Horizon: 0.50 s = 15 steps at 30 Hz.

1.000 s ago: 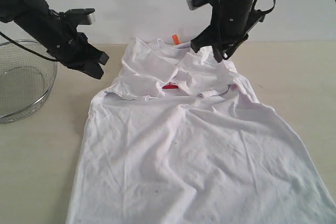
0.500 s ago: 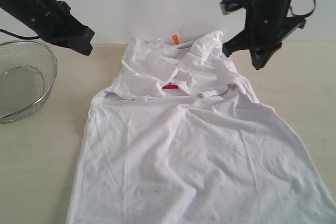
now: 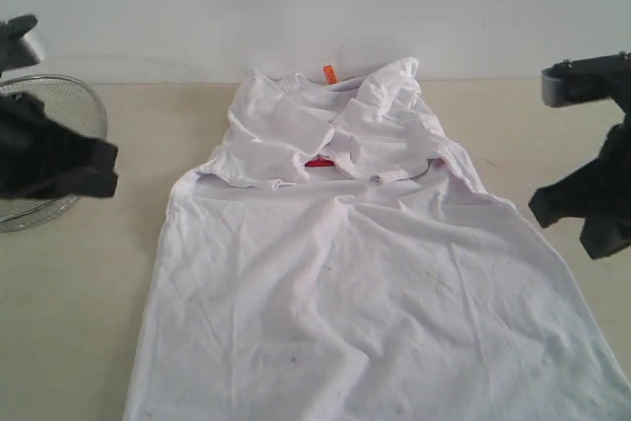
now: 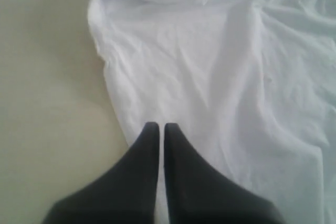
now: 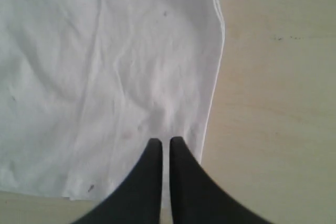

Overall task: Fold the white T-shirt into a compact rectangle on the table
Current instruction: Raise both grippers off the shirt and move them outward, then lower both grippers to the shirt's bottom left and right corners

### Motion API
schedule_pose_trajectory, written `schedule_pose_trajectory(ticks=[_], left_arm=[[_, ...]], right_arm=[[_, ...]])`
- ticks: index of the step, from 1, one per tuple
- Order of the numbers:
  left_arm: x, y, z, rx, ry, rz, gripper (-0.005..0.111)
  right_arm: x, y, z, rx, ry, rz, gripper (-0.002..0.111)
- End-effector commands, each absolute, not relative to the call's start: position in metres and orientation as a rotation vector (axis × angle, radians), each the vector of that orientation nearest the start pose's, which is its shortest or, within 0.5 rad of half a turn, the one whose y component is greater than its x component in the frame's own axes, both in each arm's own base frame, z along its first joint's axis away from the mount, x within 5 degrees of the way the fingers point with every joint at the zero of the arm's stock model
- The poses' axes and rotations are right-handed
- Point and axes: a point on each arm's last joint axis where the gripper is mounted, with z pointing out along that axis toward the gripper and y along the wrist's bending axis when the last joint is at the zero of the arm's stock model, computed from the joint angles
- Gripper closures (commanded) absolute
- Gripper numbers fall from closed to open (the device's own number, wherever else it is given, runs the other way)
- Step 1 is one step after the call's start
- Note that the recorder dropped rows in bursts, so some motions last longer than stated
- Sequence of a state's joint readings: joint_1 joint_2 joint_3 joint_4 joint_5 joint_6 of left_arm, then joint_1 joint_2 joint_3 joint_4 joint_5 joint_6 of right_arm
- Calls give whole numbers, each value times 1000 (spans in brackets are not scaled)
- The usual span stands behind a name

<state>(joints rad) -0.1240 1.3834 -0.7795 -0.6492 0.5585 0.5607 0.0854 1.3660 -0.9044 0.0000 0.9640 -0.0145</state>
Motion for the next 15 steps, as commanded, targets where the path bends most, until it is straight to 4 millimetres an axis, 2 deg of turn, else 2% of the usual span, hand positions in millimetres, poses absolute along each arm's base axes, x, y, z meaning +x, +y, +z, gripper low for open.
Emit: schedule_pose_trajectory(ticks=[1,3,8,11,13,14,15], left_arm=[[212,-51,199,72,2552,-464,102],[198,-47,182,37,2559,-427,102],[191,-46,172,90,2603,-417,102],[191,-47,168,62,2626,-434,102],[191,-48,162,56,2667,-453,102],[190,-49,156,58,2708,-468,102],[191,-50,149,44,2752,-485,99]], right_arm=[[207,16,244,-54,2824,27,108],[195,15,235,-34,2830,30,108],[207,17,239,-13,2675,62,108],[204,17,235,-19,2707,52,108],[196,16,224,-19,2752,49,106],[190,14,214,-34,2784,24,95],[185,12,207,-29,2810,-10,79]])
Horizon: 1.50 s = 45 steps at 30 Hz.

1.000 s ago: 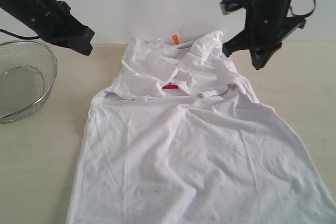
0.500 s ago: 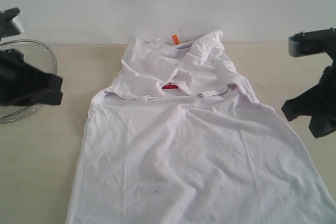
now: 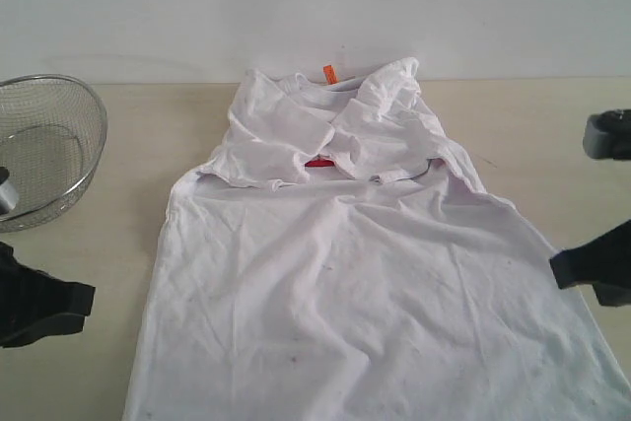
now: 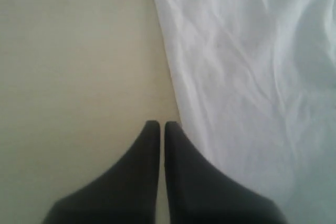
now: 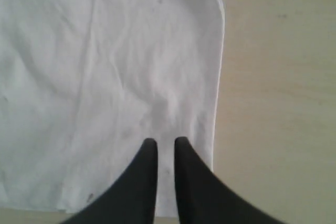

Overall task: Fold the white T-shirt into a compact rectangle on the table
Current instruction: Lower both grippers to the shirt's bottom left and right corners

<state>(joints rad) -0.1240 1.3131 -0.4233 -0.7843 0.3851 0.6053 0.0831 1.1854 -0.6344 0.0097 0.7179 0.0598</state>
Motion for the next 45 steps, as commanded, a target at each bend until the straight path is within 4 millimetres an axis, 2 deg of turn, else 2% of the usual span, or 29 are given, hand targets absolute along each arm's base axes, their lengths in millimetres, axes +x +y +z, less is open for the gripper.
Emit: schedule_pose_trajectory(ticks=[1,2,3,4,6,13,18,21,34,39,45], left_arm=[[191,-51,146,35,2772,-498,96],[190,-53,139,23,2816,-535,84],[190,-54,137,13,2833,-553,77],[189,-57,131,-12,2871,-597,63],[188,-60,125,-27,2914,-664,54],[187,-63,123,-15,2921,-715,55],[187,-63,123,-15,2920,-712,55],[187,-64,124,-30,2921,-736,55],[189,-68,126,-38,2876,-793,55],[191,-68,127,-37,2861,-798,55],[193,-67,127,-61,2846,-779,55]], right_arm=[[183,11,204,-3,2816,-24,69],[180,9,199,78,2828,-38,55],[179,8,197,120,2830,-50,54],[176,7,194,161,2840,-61,56],[172,6,189,176,2851,-64,58],[160,6,172,222,2872,-56,58],[160,6,165,235,2849,-39,58],[160,7,155,261,2850,-26,58],[172,9,103,395,3002,-44,58],[179,12,84,478,2987,6,58],[182,14,78,558,2972,35,58]])
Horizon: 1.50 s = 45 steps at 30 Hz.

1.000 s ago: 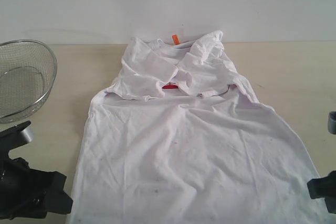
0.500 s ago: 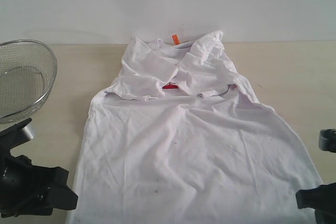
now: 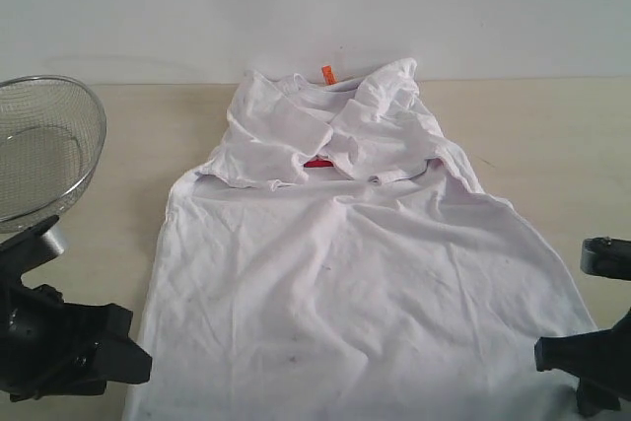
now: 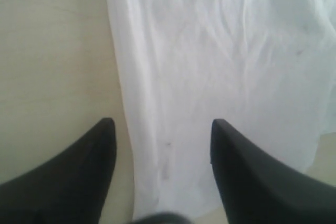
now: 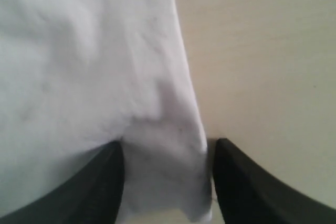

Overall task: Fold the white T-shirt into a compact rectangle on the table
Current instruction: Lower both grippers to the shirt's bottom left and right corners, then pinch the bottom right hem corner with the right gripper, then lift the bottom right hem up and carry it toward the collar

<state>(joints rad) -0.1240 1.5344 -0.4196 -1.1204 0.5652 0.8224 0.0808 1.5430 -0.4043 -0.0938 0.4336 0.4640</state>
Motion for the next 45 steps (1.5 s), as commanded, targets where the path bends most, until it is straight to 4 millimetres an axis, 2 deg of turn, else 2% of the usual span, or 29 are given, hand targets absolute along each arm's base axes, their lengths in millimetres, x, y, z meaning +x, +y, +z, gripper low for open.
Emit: schedule_pose_trajectory(ticks=[1,4,9,11,18,22,25,26,31,33,36,38,40,45], left_arm=[[193,-67,127,-68,2845,-782,55],[194,-67,127,-72,2841,-785,55],[194,-67,127,-76,2837,-778,55],[194,-67,127,-83,2835,-781,55],[195,-67,127,-98,2830,-789,62],[195,-67,127,-81,2825,-777,82],[196,-66,127,-51,2816,-751,102],[198,-66,127,-41,2808,-744,102],[210,-67,136,-28,2763,-744,102],[214,-68,138,-37,2747,-750,102],[219,-69,142,-14,2719,-755,102],[219,-70,143,0,2710,-768,102],[219,-70,143,7,2709,-777,102],[218,-72,144,30,2711,-798,102]], right_arm=[[182,14,78,567,2964,41,58],[183,14,78,562,2953,46,63],[185,14,78,558,2934,55,99],[186,14,78,530,2932,56,108],[184,14,78,353,2981,33,108],[176,13,89,293,3028,13,108],[176,15,104,273,2977,55,108],[176,18,116,233,2924,114,108],[178,30,150,144,2733,321,108],[188,33,165,96,2661,356,108],[216,33,195,72,2515,336,108],[226,33,205,70,2464,328,108],[248,35,219,65,2417,327,108],[291,38,219,67,2422,325,108]])
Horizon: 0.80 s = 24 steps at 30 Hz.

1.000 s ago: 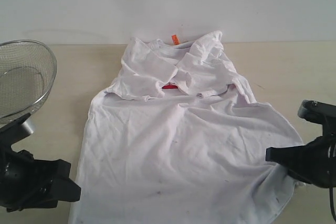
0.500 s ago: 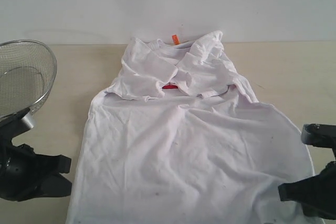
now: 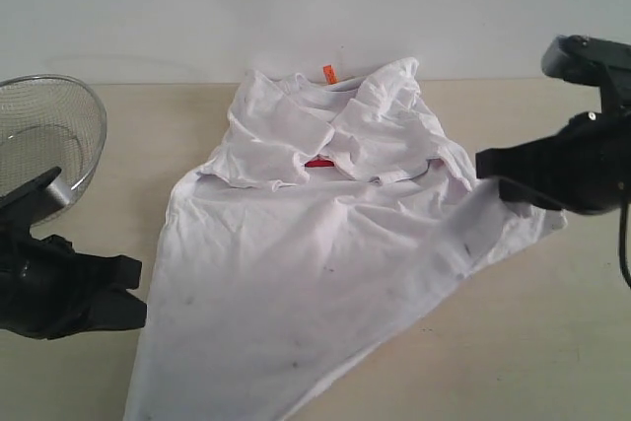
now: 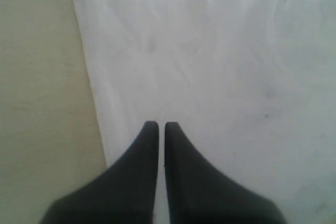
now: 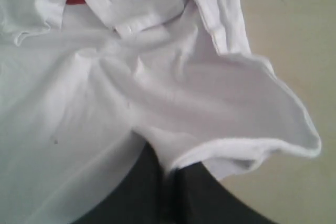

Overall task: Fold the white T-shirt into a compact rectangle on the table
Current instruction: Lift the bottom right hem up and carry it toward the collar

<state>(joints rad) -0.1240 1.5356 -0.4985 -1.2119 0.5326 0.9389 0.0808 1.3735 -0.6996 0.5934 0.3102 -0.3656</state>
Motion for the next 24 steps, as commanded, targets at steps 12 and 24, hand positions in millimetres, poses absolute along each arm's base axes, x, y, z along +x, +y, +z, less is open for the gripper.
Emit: schedule_pose_trajectory(ticks=[12,24], left_arm=[[218,-72,144,56,2708,-796,102],[218,-72,144,59,2705,-787,102]], right_arm=[[412,51,232,16,2346,368,108],[504,60,251,16,2167,406,108]])
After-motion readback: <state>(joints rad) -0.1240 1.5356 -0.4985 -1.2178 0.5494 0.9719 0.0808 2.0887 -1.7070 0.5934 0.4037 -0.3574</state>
